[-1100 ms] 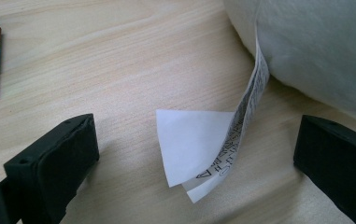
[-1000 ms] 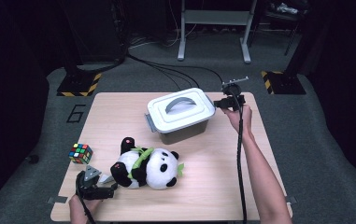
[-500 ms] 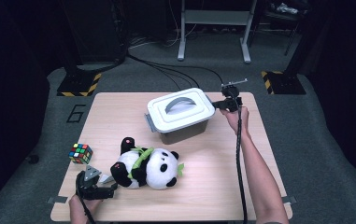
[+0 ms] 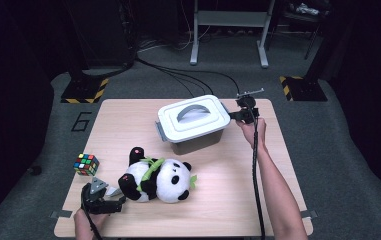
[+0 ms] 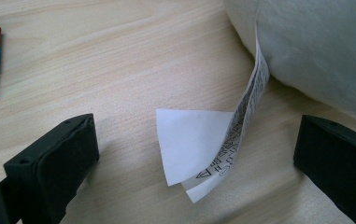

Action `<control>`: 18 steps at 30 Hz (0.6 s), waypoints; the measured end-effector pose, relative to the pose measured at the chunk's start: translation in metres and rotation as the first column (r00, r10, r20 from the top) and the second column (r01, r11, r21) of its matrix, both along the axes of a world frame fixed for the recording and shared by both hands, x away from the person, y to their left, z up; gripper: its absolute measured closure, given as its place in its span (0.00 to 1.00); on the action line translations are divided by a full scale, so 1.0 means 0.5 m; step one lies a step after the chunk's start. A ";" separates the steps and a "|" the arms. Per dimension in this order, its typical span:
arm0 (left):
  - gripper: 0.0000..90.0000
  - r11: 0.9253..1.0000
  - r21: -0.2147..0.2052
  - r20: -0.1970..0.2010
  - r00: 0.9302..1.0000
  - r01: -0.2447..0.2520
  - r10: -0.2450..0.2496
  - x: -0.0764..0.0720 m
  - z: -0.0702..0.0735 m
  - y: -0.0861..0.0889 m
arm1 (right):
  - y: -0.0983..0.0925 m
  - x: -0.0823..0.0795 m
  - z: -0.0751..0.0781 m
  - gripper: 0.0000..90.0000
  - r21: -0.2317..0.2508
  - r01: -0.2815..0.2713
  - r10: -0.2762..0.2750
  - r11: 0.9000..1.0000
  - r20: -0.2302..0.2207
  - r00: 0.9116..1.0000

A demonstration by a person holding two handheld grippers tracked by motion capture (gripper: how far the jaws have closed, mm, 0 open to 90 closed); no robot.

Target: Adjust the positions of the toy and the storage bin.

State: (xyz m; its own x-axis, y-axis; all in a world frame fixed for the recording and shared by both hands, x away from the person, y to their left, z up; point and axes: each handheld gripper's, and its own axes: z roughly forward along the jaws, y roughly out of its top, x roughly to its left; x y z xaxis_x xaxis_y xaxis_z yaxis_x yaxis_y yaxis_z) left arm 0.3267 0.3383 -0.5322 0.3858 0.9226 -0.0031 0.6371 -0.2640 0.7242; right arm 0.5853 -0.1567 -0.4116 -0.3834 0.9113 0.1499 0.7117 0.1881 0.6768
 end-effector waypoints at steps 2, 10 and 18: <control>0.00 1.000 0.000 0.000 1.000 0.000 0.000 0.000 0.000 0.000 | -0.004 -0.008 0.000 0.92 -0.004 0.000 0.000 1.000 0.004 1.000; 0.00 1.000 0.000 0.000 1.000 0.000 0.000 0.000 0.000 0.000 | -0.019 -0.035 0.001 0.92 -0.005 0.016 -0.016 1.000 0.016 1.000; 0.00 1.000 0.000 0.000 1.000 0.000 0.000 0.000 0.000 0.000 | -0.053 -0.078 0.001 0.92 0.006 0.048 -0.048 0.999 0.012 0.999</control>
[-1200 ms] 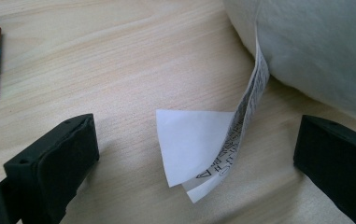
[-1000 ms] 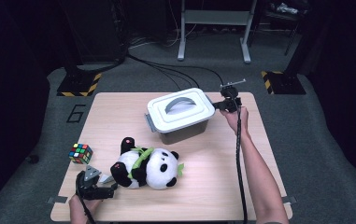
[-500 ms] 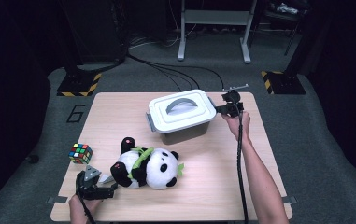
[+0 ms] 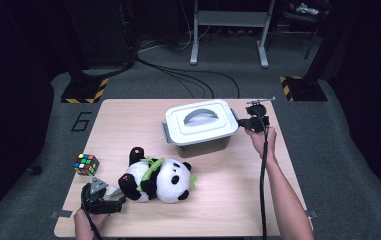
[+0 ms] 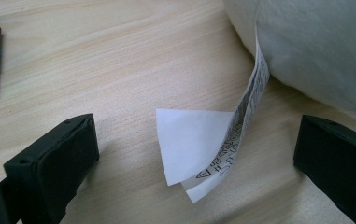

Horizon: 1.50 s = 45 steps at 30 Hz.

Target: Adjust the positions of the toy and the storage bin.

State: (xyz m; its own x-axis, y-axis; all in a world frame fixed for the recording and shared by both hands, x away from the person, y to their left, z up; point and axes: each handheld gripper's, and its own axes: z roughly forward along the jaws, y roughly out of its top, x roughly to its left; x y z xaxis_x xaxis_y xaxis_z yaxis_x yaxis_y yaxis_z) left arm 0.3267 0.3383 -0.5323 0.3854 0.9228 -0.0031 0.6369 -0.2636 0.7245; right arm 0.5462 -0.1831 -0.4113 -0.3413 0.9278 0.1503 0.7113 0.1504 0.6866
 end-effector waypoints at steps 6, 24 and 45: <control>0.00 1.000 0.000 0.000 1.000 0.000 0.000 0.000 0.000 0.000 | -0.025 -0.032 0.000 0.91 -0.002 0.008 -0.008 1.000 0.007 1.000; 0.00 1.000 0.000 0.000 1.000 0.000 0.000 0.000 0.000 0.000 | -0.030 -0.028 0.081 0.23 -0.049 -0.114 0.119 0.992 0.100 0.988; 0.00 1.000 0.000 -0.001 1.000 0.000 0.000 0.000 0.000 0.000 | 0.125 0.000 0.096 0.20 -0.115 -0.428 0.439 0.897 0.114 0.891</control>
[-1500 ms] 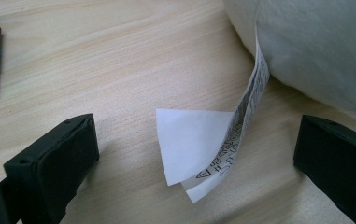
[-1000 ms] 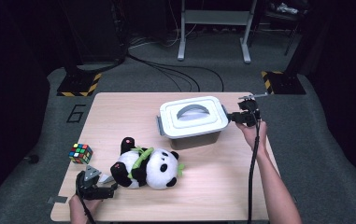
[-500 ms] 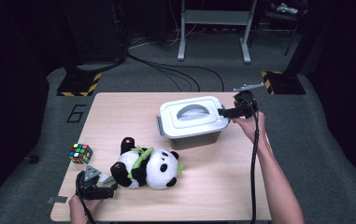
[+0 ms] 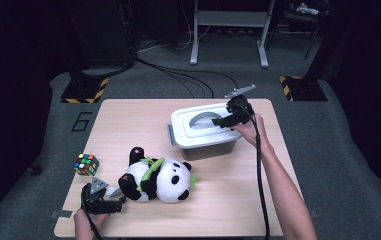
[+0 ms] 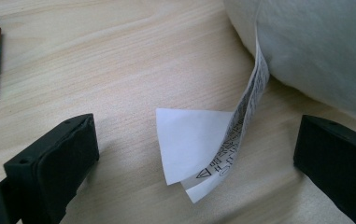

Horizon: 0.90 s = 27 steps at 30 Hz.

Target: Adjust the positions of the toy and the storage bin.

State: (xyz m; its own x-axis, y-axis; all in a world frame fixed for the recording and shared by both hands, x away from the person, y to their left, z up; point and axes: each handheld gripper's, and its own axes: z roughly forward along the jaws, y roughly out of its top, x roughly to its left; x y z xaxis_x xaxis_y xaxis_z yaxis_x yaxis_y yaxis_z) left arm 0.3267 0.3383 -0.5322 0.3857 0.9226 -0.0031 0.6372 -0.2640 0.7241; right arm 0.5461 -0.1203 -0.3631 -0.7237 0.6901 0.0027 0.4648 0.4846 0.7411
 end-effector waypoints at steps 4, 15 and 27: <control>0.00 1.000 0.000 0.000 1.000 0.000 0.000 0.000 0.000 0.000 | 0.024 0.014 -0.009 0.33 -0.010 -0.039 0.039 0.999 -0.013 0.999; 0.00 1.000 0.000 0.000 1.000 0.000 0.000 0.000 0.000 0.000 | 0.023 0.046 -0.035 0.52 -0.032 -0.050 0.048 0.998 -0.053 0.997; 0.00 1.000 0.000 0.000 1.000 0.000 0.000 0.000 0.000 0.000 | 0.016 0.039 -0.034 0.63 -0.076 -0.040 0.036 0.996 -0.054 0.998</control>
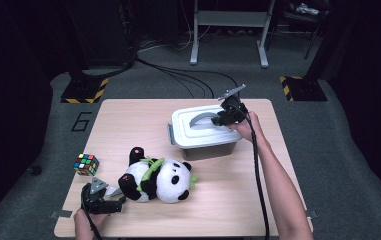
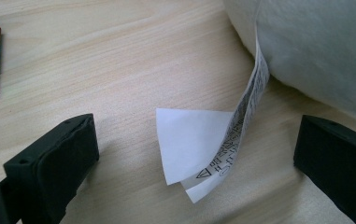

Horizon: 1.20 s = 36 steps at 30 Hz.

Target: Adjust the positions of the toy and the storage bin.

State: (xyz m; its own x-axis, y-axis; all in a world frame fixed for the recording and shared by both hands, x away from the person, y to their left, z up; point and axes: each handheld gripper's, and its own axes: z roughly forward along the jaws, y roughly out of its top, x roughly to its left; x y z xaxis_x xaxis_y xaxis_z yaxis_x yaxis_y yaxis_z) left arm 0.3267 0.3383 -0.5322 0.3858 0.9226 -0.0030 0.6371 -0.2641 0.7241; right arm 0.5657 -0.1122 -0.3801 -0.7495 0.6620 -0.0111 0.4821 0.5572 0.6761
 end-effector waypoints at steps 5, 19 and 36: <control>0.00 1.000 0.000 0.000 1.000 0.000 0.000 0.000 0.000 0.000 | 0.003 -0.018 0.003 0.64 -0.027 0.057 -0.057 0.998 -0.001 0.998; 0.00 1.000 0.000 0.000 1.000 0.000 0.000 0.000 0.000 0.000 | 0.012 -0.062 0.005 0.64 -0.023 0.237 -0.237 0.971 -0.018 0.971; 0.00 1.000 0.000 0.000 1.000 0.000 0.000 0.000 0.000 0.000 | 0.073 -0.078 0.002 0.64 0.008 0.276 -0.275 0.961 -0.025 0.961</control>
State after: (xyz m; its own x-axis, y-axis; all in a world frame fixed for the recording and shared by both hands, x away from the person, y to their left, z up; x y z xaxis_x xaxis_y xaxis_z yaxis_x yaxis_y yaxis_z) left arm 0.3267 0.3383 -0.5322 0.3858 0.9226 -0.0029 0.6373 -0.2642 0.7239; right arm 0.5265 -0.0758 -0.3789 -0.5381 0.8428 0.0131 0.6315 0.3928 0.6685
